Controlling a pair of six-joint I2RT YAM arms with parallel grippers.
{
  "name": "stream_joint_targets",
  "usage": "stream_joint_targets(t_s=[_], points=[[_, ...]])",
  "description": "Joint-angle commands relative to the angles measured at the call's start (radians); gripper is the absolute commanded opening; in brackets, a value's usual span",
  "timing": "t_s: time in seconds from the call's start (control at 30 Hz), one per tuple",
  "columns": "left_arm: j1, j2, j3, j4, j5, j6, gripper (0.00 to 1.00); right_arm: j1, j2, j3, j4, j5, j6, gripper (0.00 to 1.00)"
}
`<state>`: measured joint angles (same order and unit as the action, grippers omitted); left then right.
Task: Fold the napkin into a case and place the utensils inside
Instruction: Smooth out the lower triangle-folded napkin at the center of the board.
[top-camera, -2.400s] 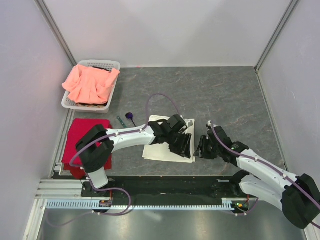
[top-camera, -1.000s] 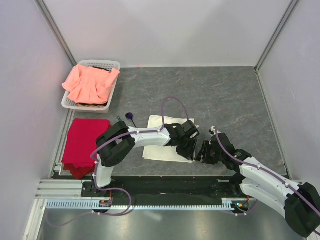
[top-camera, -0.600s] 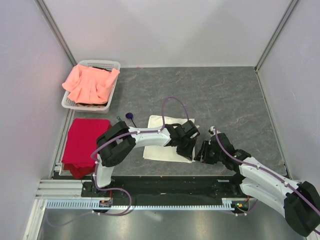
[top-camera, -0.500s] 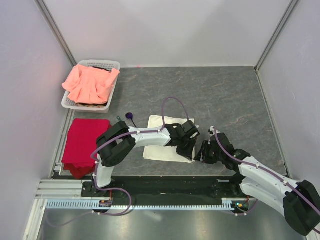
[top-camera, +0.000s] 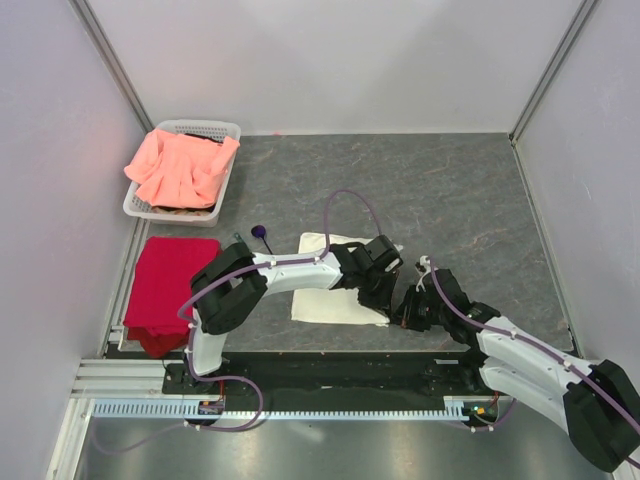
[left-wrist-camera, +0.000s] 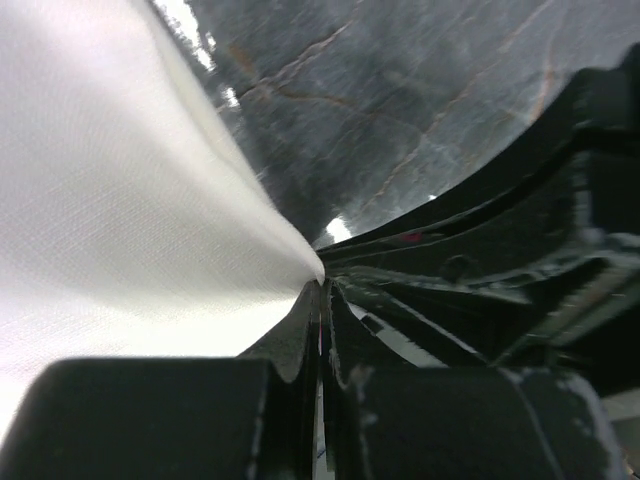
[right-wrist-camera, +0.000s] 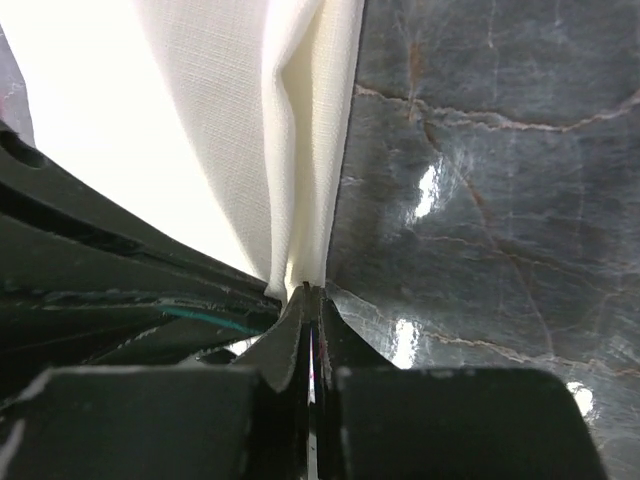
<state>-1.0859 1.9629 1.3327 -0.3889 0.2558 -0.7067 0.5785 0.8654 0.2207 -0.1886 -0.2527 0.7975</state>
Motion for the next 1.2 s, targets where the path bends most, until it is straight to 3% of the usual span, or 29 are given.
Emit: stream_joint_targets(t_s=[0.0,0.1,0.17,0.3,0.43,0.6,0.7,0.83,0.9,1.0,1.03,1.07,1.1,1.17], points=[[-0.005,0.028,0.057,0.018,0.042,-0.023,0.02,-0.002,-0.041,-0.011,0.015,-0.020,0.038,0.00],[-0.003,0.025,0.045,0.018,0.040,-0.017,0.02,-0.003,-0.074,0.005,-0.049,0.033,0.048,0.01],[-0.003,0.002,0.028,0.018,0.034,-0.010,0.07,-0.002,-0.092,0.032,-0.130,0.097,0.055,0.12],[0.009,-0.067,-0.004,0.019,0.025,-0.005,0.27,-0.002,-0.106,0.092,-0.268,0.173,0.057,0.27],[0.043,-0.130,-0.030,0.031,0.069,-0.013,0.28,-0.002,-0.109,0.143,-0.295,0.190,0.039,0.31],[0.101,-0.202,-0.081,0.054,0.109,-0.014,0.26,-0.002,-0.060,0.186,-0.237,0.103,-0.040,0.45],[0.182,-0.259,-0.147,0.076,0.126,-0.010,0.24,-0.002,0.024,0.192,-0.200,0.067,-0.076,0.50],[0.373,-0.306,-0.224,0.117,0.236,-0.008,0.17,-0.002,0.084,0.172,-0.152,0.063,-0.074,0.54],[0.435,-0.302,-0.222,0.130,0.272,0.001,0.13,-0.002,0.095,0.149,-0.124,0.059,-0.058,0.53],[0.549,-0.256,-0.198,0.133,0.303,0.004,0.08,-0.002,0.113,0.112,-0.098,0.070,-0.026,0.44],[0.598,-0.242,-0.191,0.134,0.306,-0.008,0.07,-0.002,0.112,0.105,-0.095,0.081,-0.020,0.22],[0.619,-0.219,-0.187,0.142,0.313,-0.017,0.06,-0.002,0.106,0.100,-0.109,0.093,0.000,0.07],[0.639,-0.210,-0.182,0.163,0.318,-0.026,0.06,-0.002,0.098,0.089,-0.120,0.110,0.012,0.00],[0.688,-0.200,-0.176,0.185,0.318,-0.051,0.05,-0.002,0.058,0.077,-0.135,0.127,0.048,0.00]])
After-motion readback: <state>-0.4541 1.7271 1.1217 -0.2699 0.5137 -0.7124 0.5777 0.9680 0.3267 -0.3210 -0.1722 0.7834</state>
